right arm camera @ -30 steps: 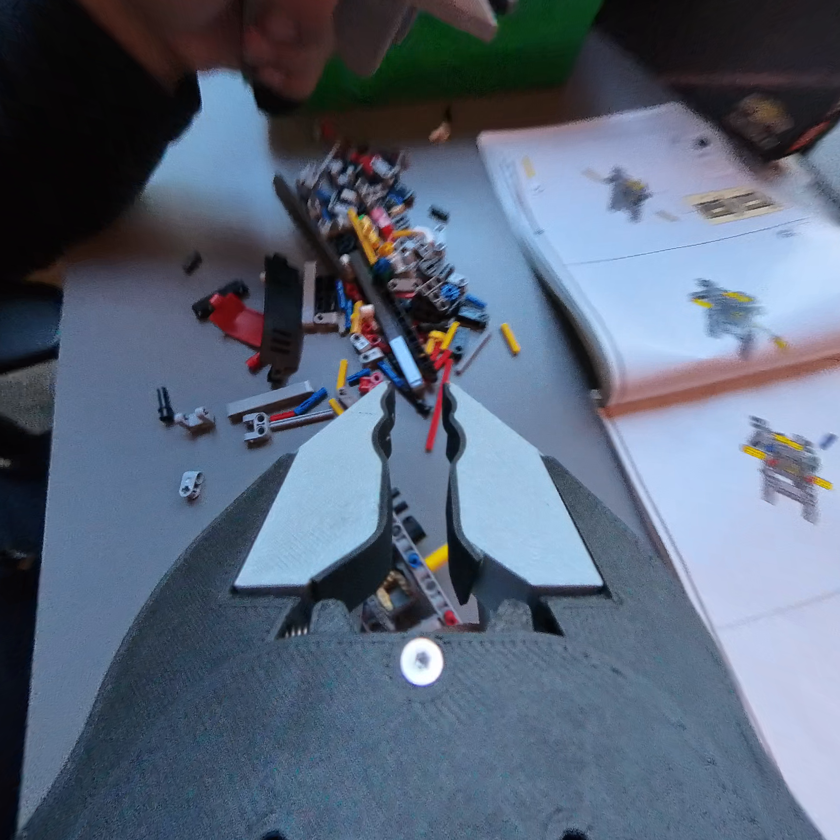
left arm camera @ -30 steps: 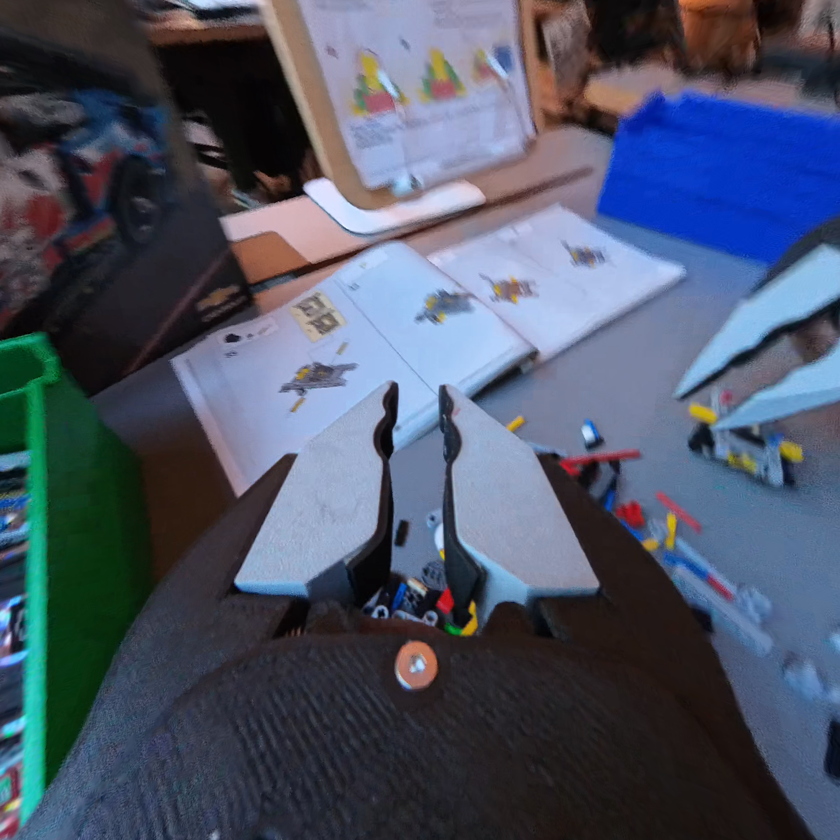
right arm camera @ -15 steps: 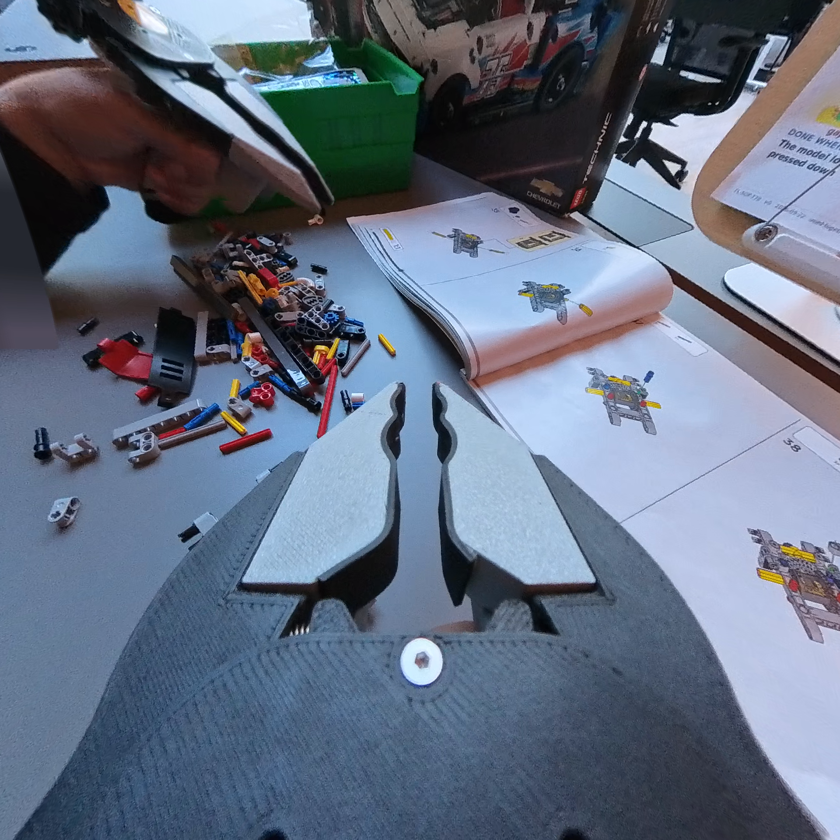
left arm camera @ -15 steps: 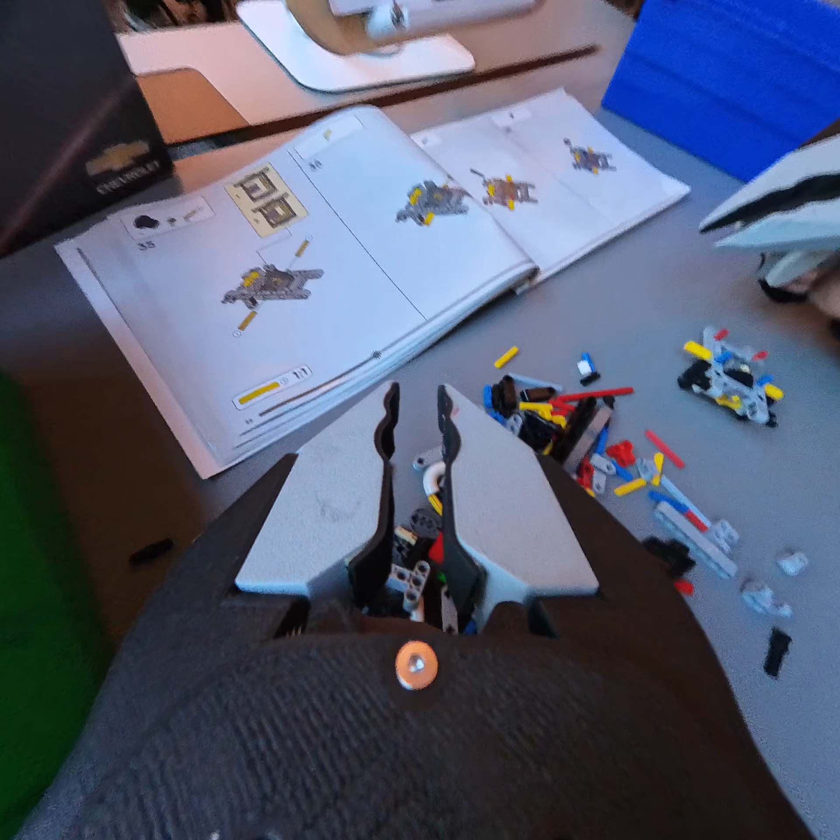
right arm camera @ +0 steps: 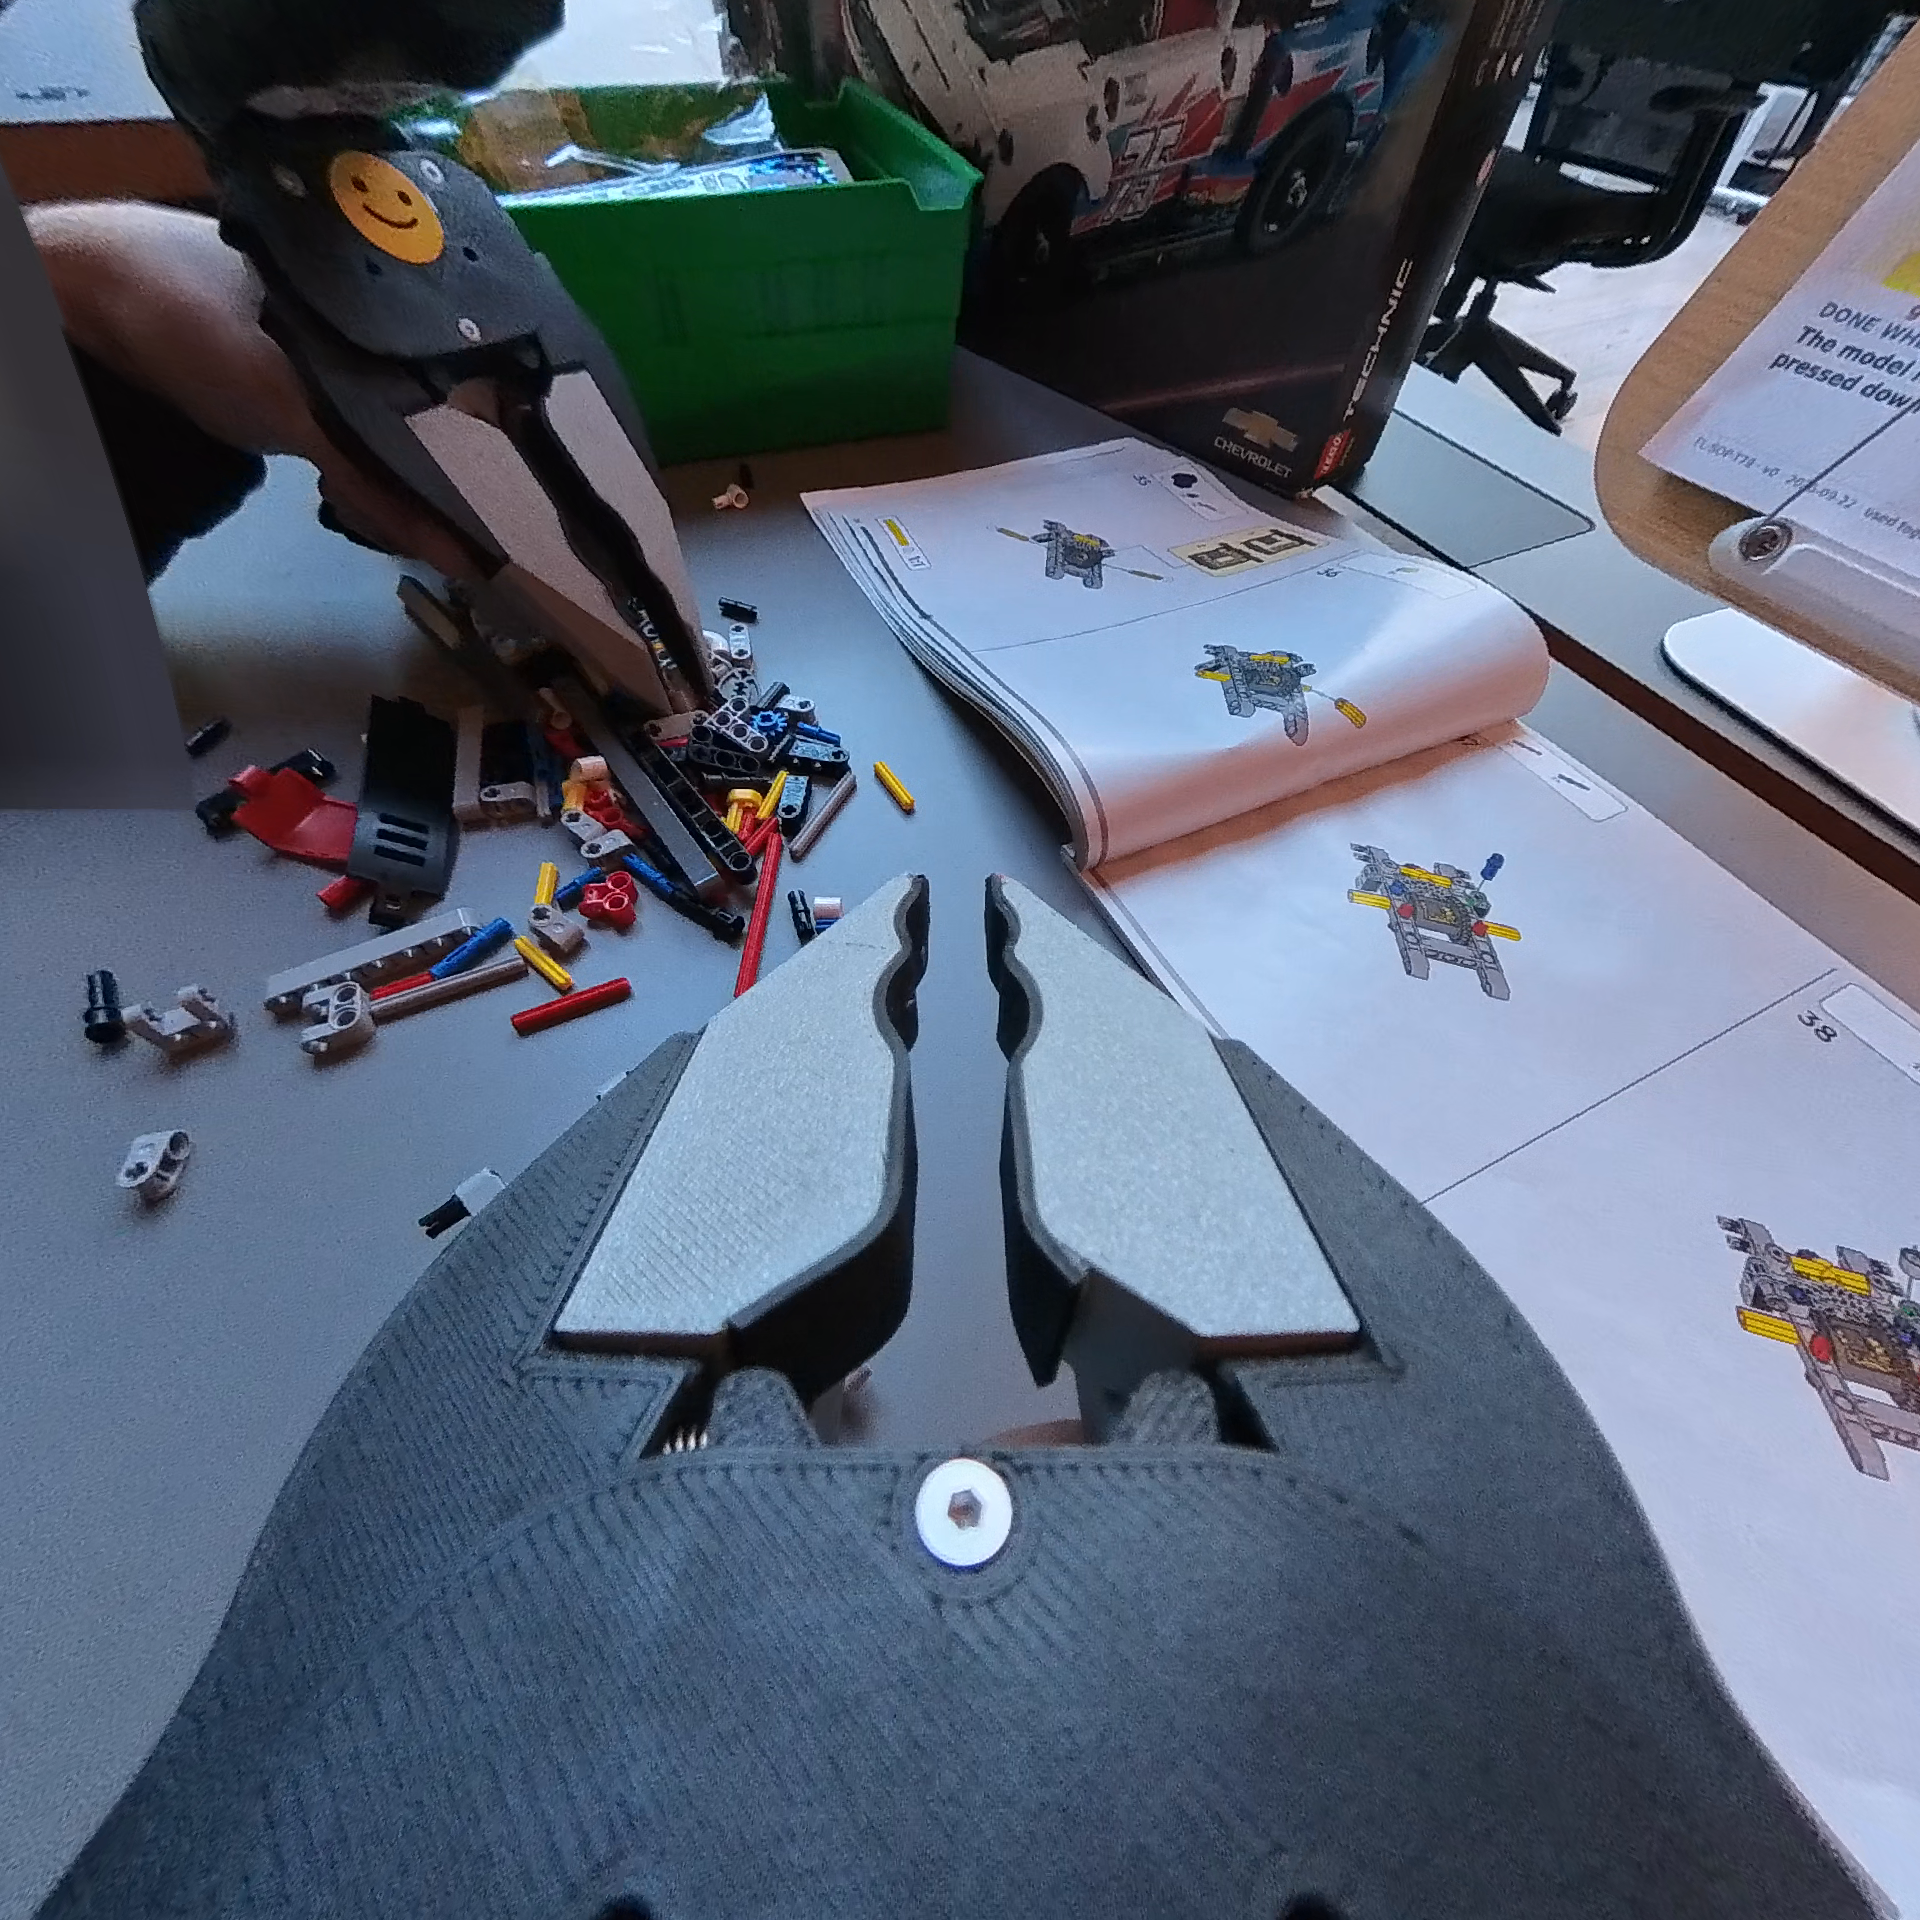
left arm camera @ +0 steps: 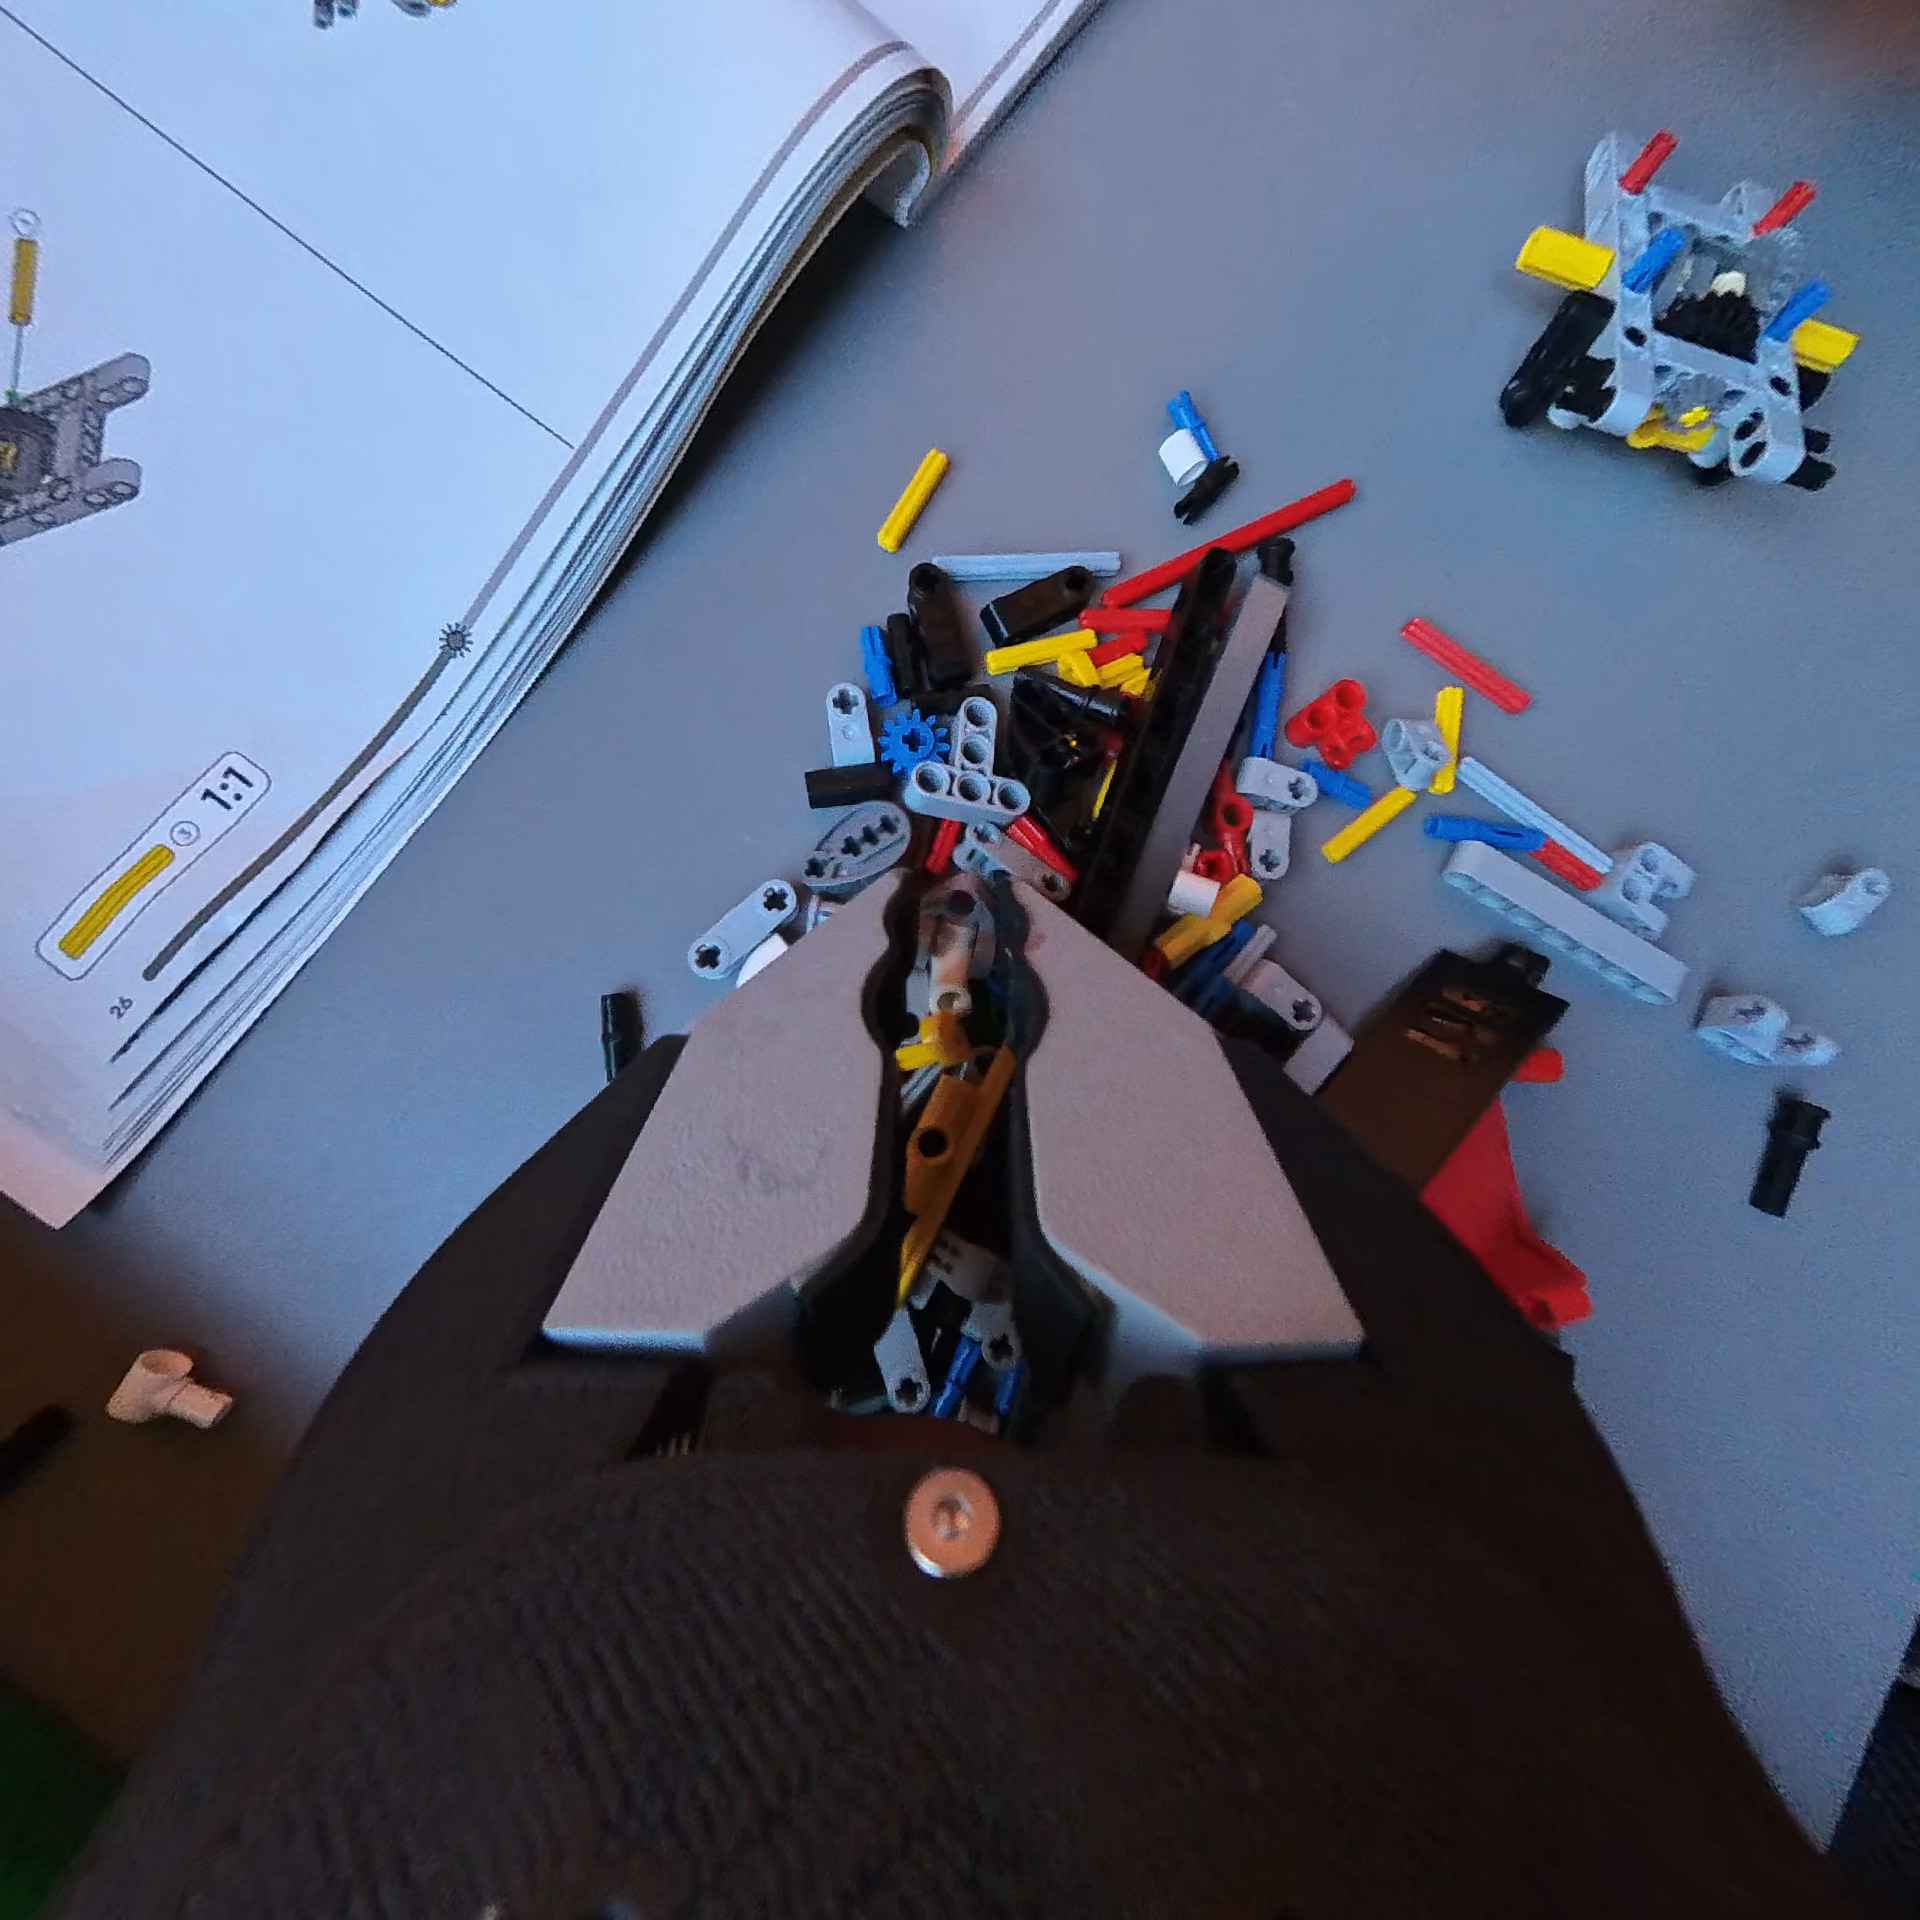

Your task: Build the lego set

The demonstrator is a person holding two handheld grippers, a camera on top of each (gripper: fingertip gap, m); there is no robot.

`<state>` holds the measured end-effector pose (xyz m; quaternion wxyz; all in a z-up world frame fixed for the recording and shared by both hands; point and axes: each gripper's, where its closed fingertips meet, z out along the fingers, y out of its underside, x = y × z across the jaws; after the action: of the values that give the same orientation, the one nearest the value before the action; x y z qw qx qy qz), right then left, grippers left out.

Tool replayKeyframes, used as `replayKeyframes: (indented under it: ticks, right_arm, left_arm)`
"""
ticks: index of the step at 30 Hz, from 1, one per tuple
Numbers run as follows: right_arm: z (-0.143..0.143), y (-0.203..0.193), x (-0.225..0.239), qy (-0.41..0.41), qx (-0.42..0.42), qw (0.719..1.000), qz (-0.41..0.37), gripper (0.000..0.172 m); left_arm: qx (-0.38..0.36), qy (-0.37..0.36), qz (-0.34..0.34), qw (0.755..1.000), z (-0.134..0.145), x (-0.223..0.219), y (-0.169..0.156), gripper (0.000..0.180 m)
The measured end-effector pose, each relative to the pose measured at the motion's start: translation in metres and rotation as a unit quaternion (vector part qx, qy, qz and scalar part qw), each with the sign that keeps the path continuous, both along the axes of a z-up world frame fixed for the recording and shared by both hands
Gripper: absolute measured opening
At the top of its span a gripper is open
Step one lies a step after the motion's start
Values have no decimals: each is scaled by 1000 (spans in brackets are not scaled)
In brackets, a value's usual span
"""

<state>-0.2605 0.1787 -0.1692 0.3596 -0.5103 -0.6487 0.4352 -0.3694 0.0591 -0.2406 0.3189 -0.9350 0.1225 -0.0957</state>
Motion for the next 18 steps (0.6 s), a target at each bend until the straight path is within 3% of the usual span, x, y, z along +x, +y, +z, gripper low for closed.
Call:
replayKeyframes:
  ticks: [4,12,18]
  right_arm:
    - [-1,0,0,-3,2,1000,1,7]
    - [-1,0,1,-3,2,1000,-1,6]
    - [-4,-3,0,-8,5,1000,4,6]
  left_arm:
    - [10,15,2,1000,3,-5,2,0]
    - [60,1,79,995,25,-37,7,8]
    - [3,-3,43,999,9,-30,-13,4]
